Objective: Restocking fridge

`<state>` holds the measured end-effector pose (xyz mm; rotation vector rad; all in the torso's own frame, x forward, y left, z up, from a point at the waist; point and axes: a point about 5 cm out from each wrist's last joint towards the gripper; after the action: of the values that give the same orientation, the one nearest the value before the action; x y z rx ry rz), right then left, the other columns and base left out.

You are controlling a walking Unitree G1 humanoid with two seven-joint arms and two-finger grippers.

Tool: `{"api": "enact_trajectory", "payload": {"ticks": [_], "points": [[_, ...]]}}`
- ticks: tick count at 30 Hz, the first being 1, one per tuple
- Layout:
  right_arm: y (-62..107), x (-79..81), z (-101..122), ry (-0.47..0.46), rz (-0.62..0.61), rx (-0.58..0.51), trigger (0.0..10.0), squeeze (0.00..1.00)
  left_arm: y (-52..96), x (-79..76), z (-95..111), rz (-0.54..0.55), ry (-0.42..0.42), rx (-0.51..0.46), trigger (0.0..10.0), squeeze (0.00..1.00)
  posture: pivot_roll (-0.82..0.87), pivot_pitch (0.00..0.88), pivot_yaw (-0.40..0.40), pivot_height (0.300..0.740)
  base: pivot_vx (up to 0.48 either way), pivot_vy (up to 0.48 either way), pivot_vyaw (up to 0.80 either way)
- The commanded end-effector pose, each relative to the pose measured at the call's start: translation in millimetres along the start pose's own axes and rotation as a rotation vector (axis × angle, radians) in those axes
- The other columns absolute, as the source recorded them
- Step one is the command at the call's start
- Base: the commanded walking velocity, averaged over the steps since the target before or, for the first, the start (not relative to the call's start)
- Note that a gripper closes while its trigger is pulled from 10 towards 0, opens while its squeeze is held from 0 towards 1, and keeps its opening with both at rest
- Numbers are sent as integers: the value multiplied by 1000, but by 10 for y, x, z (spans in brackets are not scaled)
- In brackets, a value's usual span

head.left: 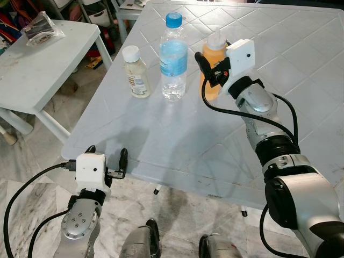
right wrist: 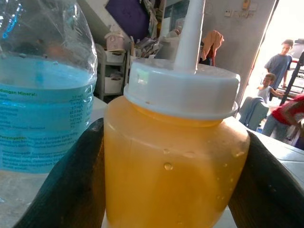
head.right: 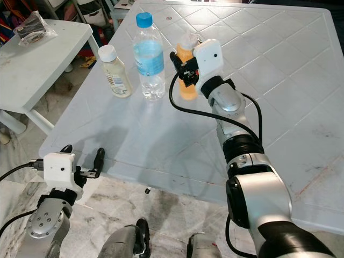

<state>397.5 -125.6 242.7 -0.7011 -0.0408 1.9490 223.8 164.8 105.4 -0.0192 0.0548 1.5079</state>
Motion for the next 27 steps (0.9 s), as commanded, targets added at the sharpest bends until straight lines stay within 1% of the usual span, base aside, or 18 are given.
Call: {"api": "enact_trajectory", "payload": {"ticks": [1,2,4,5,6,8,9,11,12,14,15,16,22,23,24,25,26,27], "points": [[-1,63,-53,3,34,47,667,0,2,-4,-45,1,-9,27,10000,0,48,243,79,740,0,0,0],[5,72,-64,2,38,53,667,0,-4,-7,-47,0,-9,28,10000,0,43,240,77,740,0,0,0],[24,92,-81,-5,42,56,1216,0,-12,-13,-53,-1,-8,30,10000,0,39,238,75,740,0,0,0],[40,114,-91,-22,48,52,1882,0,-14,-15,-55,1,-7,30,10000,0,36,234,72,740,0,0,0],[59,148,-114,-53,53,59,10000,0,-19,-15,-49,7,-5,24,10000,0,36,234,72,740,0,0,0],[143,312,-158,-142,82,50,10000,0,-31,-24,-31,32,4,10,10000,0,32,227,68,740,0,0,0],[143,312,-158,-142,82,50,10000,0,-31,-24,-31,32,4,10,10000,0,32,227,68,740,0,0,0],[209,437,-213,-192,89,72,10000,0,-35,-31,-60,60,7,25,10000,0,29,209,62,740,0,0,0],[209,437,-213,-192,89,72,10000,0,-35,-31,-60,60,7,25,10000,0,29,209,62,740,0,0,0],[304,602,-254,-244,131,86,10000,0,-41,-34,-89,78,5,36,10000,0,24,196,64,740,0,0,0],[304,602,-254,-244,131,86,10000,0,-41,-34,-89,78,5,36,10000,0,24,196,64,740,0,0,0],[384,713,-289,-291,158,113,10000,0,-48,-39,-109,79,6,39,10000,0,17,174,70,740,0,0,0],[541,818,-267,-355,233,129,10000,0,-123,-23,-99,75,4,25,10000,0,1,150,79,740,0,0,0],[617,869,-228,-357,296,118,7255,0,-134,-28,-91,85,16,19,10000,0,-6,146,82,740,0,0,0],[642,890,-219,-356,317,116,7255,0,-132,-36,-92,88,23,18,10000,0,-6,146,82,740,0,0,0],[673,919,-208,-367,333,120,4941,0,-116,-71,-103,76,13,17,10000,0,-12,142,85,740,0,0,0],[691,936,-202,-375,339,124,5647,0,-105,-95,-111,67,4,17,10000,0,-12,142,85,740,0,0,0],[710,950,-197,-384,345,126,10000,0,-93,-121,-123,56,-7,16,10000,0,-13,130,80,740,0,0,0]]}}
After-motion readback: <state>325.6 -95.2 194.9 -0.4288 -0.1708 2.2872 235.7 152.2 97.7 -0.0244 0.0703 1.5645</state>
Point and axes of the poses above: a point about 5 cm out from each wrist's last joint towards the gripper, its own y axis pointing back from the gripper into the wrist, its own z axis along the axis of the wrist's last joint, x = y × z, and after that the axes turned 8 degrees about y, right-handed
